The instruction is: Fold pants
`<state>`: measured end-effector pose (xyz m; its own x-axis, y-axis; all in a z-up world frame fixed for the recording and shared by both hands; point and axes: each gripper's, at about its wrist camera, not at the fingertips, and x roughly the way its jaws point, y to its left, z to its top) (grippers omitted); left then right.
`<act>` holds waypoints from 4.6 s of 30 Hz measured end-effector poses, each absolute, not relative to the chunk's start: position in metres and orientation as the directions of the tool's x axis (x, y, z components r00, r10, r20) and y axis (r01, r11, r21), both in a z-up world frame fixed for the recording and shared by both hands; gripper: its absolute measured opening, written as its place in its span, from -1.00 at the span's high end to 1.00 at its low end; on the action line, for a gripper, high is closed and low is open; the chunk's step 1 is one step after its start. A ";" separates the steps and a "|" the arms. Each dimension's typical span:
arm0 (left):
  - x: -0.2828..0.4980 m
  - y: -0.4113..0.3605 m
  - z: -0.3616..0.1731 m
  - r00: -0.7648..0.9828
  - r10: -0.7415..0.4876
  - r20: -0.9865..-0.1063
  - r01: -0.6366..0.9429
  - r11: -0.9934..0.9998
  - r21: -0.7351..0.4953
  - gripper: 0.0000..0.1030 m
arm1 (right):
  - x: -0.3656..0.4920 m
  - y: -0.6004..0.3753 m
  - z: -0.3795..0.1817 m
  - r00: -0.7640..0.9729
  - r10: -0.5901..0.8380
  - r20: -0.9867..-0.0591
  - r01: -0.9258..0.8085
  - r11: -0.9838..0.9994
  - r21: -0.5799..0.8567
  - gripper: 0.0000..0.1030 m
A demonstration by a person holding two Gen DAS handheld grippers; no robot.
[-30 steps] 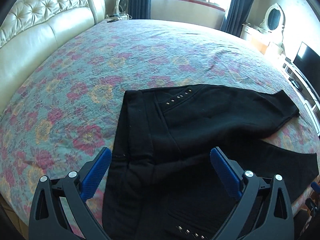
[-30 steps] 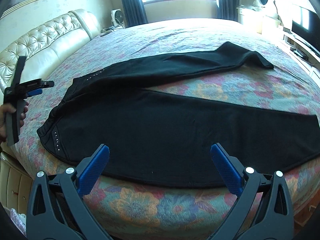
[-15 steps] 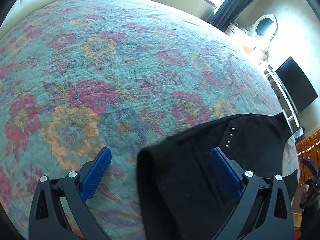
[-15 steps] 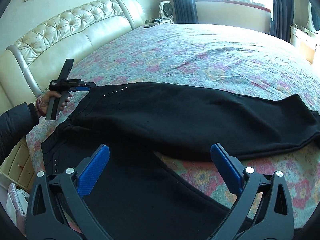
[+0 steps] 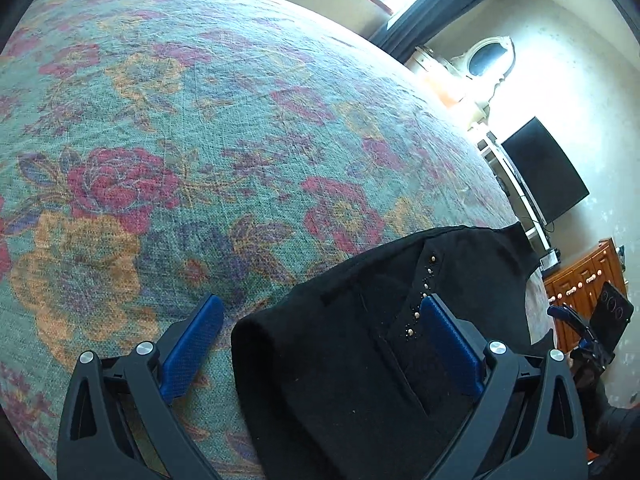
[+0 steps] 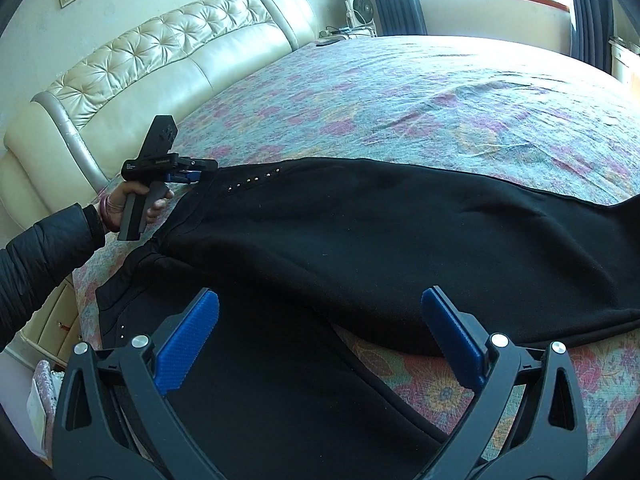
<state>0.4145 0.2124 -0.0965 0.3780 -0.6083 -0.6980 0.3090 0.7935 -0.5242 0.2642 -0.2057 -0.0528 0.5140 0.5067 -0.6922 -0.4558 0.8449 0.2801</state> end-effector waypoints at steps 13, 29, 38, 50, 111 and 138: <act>0.414 0.210 -0.098 0.377 -0.615 -0.693 0.315 0.788 -0.529 0.78 | 0.383 -0.232 -0.045 0.484 0.460 -0.744 -0.569 0.812 0.131 -0.96; 0.424 0.201 -0.108 0.384 -0.608 -0.695 0.320 0.793 -0.518 0.48 | 0.497 -0.259 -0.122 0.112 0.277 -0.954 -0.641 0.754 0.144 -0.52; 0.421 0.181 -0.099 0.411 -0.536 -0.737 0.346 0.840 -0.418 0.78 | 0.468 -0.252 -0.098 0.204 0.208 -0.957 -0.660 0.751 0.022 0.85; 0.350 0.200 -0.030 0.522 -0.682 -0.513 0.457 0.731 -0.506 0.81 | 0.297 -0.262 -0.011 0.664 0.200 -0.721 -0.542 0.793 -0.279 0.85; 0.144 0.197 -0.111 0.728 -0.391 -0.564 -0.313 0.542 -0.780 0.77 | 0.060 -0.337 -0.146 0.699 0.544 -0.464 0.283 0.385 0.878 -0.23; 0.078 0.223 -0.098 0.785 -0.348 -0.512 -0.302 0.506 -0.808 0.84 | 0.030 -0.339 -0.151 0.689 0.577 -0.439 0.270 0.358 0.894 0.84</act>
<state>0.0780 0.2228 -0.0981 0.7854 -0.3483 -0.5117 -0.3021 0.5059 -0.8079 0.0296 -0.3394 -0.1511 0.6887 0.5770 -0.4391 0.2701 0.3579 0.8939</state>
